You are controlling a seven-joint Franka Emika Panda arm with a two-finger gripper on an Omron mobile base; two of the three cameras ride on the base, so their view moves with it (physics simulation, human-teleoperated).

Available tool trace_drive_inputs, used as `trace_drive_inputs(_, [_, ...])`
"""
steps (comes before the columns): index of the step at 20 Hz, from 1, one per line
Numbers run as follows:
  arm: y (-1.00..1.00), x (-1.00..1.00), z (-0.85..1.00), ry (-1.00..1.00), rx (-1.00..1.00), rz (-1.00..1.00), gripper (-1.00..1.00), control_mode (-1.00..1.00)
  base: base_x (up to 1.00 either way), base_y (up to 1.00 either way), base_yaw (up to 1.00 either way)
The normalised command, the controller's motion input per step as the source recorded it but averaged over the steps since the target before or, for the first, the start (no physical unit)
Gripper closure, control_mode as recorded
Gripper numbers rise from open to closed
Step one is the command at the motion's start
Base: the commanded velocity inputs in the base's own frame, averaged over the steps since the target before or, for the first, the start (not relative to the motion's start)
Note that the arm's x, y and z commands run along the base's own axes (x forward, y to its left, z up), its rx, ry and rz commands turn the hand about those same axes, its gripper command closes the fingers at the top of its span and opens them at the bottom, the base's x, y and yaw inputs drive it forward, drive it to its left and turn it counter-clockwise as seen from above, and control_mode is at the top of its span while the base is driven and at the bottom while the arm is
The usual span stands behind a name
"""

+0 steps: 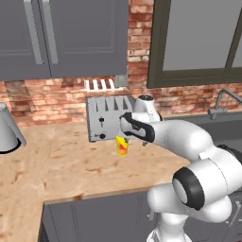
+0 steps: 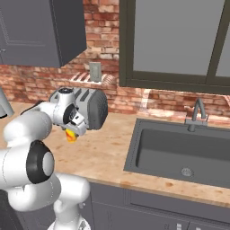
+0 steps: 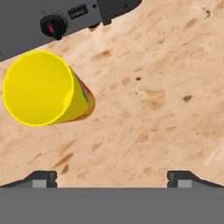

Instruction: Place the pitcher and cup on the dining counter for serving.

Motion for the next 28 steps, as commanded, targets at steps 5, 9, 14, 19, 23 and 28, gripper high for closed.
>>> trace_drive_inputs(5, [0.00,0.02,-0.22,0.00,0.00,0.00,-1.00,-1.00,0.00,0.00,0.00])
trace_drive_inputs(9, [0.00,-0.18,0.28,-0.09,0.00,0.00,-1.00,-1.00,0.00,0.00,0.00])
trace_drive_inputs(14, [0.00,-0.11,0.47,-0.11,0.00,0.00,-1.00,-1.00,0.00,0.00,0.00])
trace_drive_inputs(19, [0.00,0.09,0.18,-0.02,0.00,0.00,-1.00,-1.00,0.00,0.00,0.00])
trace_drive_inputs(23, [0.00,0.35,0.00,0.01,0.00,0.00,-1.00,-1.00,0.00,0.00,0.00])
trace_drive_inputs(28, [0.00,0.23,-0.08,0.00,0.00,0.00,-1.00,-1.00,0.00,0.00,0.00])
